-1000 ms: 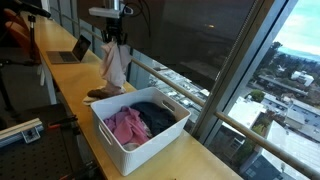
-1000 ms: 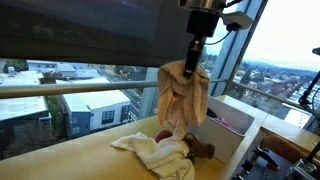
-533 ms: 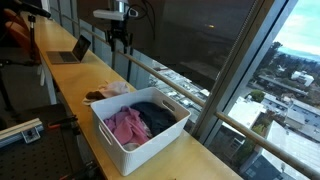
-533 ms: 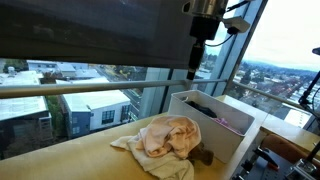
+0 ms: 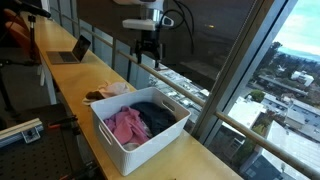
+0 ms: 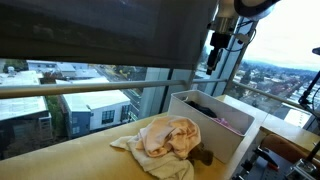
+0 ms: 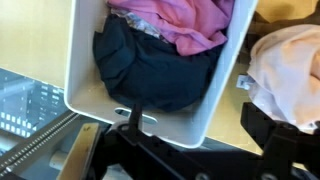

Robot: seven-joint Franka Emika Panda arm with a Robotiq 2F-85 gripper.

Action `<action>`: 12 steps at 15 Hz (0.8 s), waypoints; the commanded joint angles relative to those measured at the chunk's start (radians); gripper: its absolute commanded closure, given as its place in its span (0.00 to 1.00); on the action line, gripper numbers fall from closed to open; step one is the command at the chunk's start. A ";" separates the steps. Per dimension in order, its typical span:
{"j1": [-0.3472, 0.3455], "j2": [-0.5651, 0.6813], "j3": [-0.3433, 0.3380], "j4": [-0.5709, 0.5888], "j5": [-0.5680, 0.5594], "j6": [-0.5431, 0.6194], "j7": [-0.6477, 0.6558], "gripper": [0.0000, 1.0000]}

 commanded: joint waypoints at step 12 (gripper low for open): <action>-0.065 0.277 -0.089 -0.078 -0.064 0.415 -0.016 0.00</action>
